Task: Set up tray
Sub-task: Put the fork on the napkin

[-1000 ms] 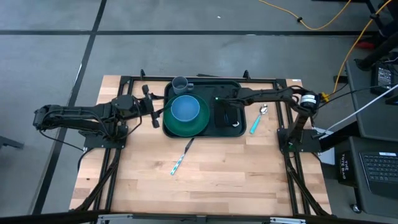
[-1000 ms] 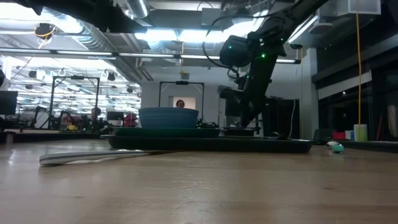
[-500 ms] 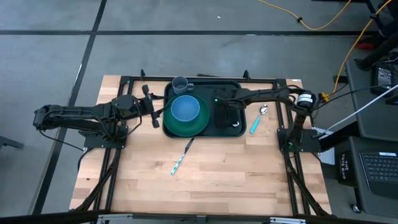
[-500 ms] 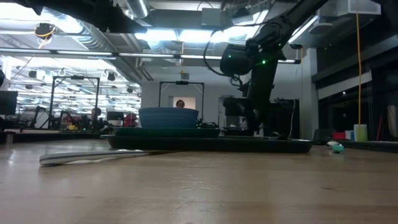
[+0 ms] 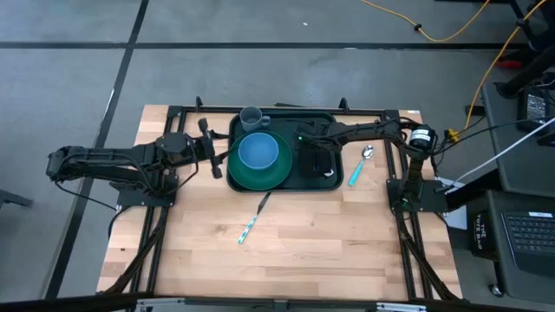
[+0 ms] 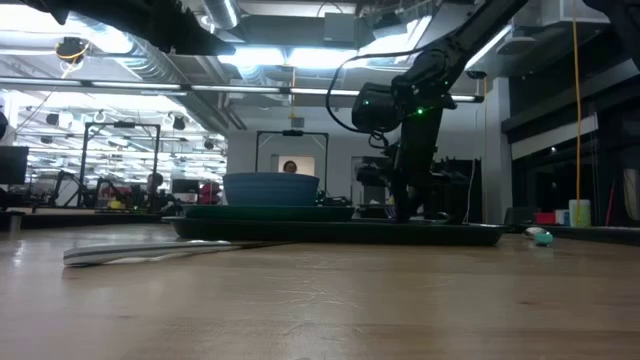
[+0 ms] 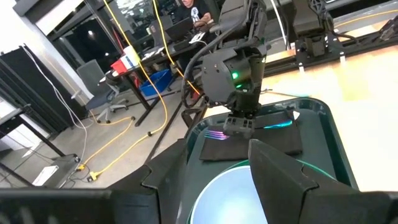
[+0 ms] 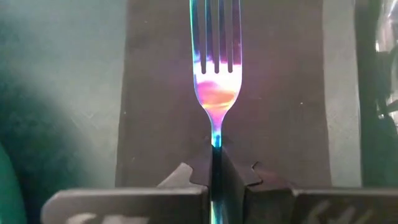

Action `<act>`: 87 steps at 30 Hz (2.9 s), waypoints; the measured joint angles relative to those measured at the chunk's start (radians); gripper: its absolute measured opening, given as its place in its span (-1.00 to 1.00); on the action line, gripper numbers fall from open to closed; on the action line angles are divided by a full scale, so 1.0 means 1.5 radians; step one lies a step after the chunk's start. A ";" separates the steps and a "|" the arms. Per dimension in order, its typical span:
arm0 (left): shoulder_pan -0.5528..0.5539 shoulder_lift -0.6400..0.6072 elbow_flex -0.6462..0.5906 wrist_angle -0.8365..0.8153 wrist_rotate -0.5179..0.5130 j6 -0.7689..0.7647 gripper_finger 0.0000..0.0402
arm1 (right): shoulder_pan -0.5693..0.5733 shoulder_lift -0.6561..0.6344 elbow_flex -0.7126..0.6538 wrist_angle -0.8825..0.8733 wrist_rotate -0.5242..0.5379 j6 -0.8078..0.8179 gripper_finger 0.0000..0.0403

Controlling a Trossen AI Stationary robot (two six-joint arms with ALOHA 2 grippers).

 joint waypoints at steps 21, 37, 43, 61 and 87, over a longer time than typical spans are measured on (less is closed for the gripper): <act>0.000 0.000 0.000 -0.005 0.000 0.000 -0.16 | 0.002 0.004 -0.001 -0.001 0.017 0.018 -0.92; 0.000 0.000 0.000 -0.005 0.000 0.000 -0.16 | 0.002 0.006 -0.001 0.000 -0.002 0.017 -0.80; 0.000 0.000 0.000 -0.005 0.000 0.000 -0.16 | 0.002 0.006 -0.001 0.000 -0.002 0.018 -0.78; 0.000 0.000 0.000 -0.009 0.000 0.001 -0.16 | 0.002 0.006 -0.001 -0.014 -0.001 -0.014 -0.78; 0.000 0.000 0.000 -0.010 0.000 0.001 -0.16 | 0.002 0.006 -0.001 -0.011 -0.001 -0.141 -0.77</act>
